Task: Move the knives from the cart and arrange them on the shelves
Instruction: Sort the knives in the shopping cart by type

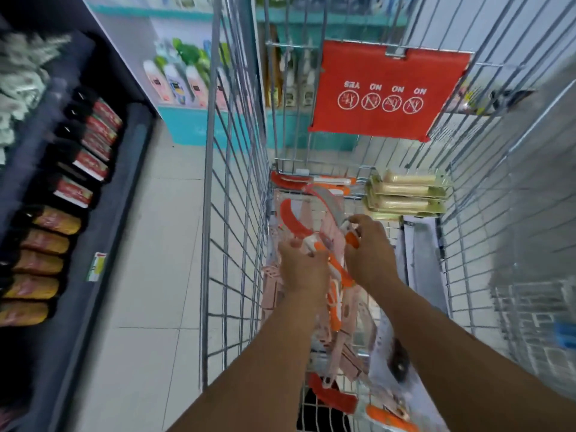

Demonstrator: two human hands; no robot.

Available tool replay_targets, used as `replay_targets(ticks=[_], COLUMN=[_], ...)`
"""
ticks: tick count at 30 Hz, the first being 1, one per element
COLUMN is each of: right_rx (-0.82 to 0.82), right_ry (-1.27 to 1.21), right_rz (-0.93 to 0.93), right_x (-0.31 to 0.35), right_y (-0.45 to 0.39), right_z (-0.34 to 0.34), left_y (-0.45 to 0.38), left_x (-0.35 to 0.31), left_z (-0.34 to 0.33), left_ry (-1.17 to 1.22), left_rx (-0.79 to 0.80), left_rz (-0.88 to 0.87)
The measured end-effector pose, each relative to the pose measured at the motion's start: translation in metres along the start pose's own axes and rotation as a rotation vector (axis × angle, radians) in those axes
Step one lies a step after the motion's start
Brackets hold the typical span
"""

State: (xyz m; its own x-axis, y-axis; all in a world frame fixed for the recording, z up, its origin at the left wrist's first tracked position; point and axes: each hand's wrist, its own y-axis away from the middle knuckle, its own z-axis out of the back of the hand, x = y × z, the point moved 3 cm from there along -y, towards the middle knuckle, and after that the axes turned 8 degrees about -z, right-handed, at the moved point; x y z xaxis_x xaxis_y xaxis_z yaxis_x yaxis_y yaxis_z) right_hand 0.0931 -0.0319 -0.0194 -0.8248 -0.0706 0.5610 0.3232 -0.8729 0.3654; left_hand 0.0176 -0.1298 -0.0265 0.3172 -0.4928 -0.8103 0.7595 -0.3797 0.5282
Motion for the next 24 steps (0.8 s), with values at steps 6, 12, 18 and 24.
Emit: replay_targets(ticks=[6, 12, 18, 24], right_rx=[0.018, 0.108, 0.162, 0.166], right_ry=[0.282, 0.472, 0.557, 0.621], right_rz=[0.216, 0.376, 0.520, 0.566], right_x=[0.027, 0.041, 0.056, 0.047], right_y=[-0.086, -0.148, -0.178, -0.189], right_z=[0.000, -0.012, -0.036, -0.046], left_y=[-0.052, -0.101, -0.130, -0.140], left_x=[-0.021, -0.017, -0.015, -0.018], left_z=[-0.034, -0.052, -0.066, -0.071], left_ry=[0.064, 0.034, 0.109, -0.066], left_rx=[-0.091, -0.159, -0.166, -0.029], left_rz=[0.062, 0.098, 0.113, 0.035])
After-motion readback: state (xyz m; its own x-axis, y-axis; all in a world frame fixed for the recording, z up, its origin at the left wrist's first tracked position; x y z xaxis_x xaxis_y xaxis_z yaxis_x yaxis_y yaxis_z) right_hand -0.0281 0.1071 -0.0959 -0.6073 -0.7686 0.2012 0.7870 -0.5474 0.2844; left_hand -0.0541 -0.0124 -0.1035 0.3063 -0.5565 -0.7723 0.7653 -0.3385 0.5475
